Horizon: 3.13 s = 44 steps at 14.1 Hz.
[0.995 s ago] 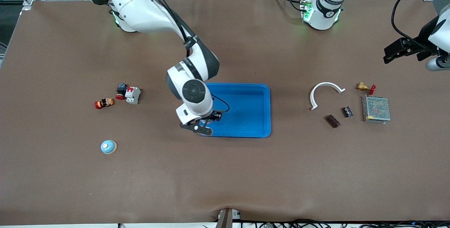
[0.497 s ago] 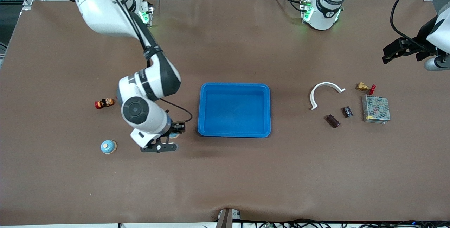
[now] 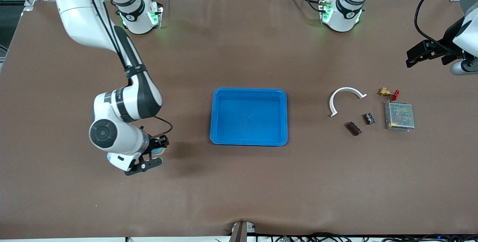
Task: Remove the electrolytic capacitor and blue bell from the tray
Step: 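Carry the bell beside the first bell and open the right gripper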
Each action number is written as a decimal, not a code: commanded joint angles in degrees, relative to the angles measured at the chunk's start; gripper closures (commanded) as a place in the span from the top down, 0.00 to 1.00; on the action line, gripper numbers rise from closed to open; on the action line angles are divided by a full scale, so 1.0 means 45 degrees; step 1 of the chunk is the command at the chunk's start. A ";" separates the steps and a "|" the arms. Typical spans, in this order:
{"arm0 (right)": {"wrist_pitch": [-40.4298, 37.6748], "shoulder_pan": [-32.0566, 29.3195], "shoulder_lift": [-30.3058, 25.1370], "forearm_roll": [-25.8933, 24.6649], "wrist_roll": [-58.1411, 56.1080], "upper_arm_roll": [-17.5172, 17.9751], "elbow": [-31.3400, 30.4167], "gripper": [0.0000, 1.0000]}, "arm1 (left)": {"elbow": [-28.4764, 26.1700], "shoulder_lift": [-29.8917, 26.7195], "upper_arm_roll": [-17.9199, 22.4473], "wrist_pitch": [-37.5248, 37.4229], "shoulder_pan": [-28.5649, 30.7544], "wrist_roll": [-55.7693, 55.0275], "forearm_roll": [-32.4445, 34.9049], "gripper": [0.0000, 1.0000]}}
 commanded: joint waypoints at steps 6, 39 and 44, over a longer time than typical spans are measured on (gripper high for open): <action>0.2013 -0.1837 0.0299 -0.0072 -0.4393 0.0248 -0.1127 0.54 | -0.0207 -0.0225 0.0033 0.0142 0.0010 0.0245 -0.0316 1.00; -0.0477 -0.1779 0.0010 0.0748 -0.2464 0.0228 0.0218 1.00 | -0.1808 -0.1280 -0.0026 0.0884 0.0088 0.0245 -0.0296 1.00; -0.3701 -0.1701 -0.2546 0.0397 -0.0708 0.0267 0.0299 1.00 | -0.1711 -0.1221 -0.0026 0.0884 0.0088 0.0245 -0.0277 1.00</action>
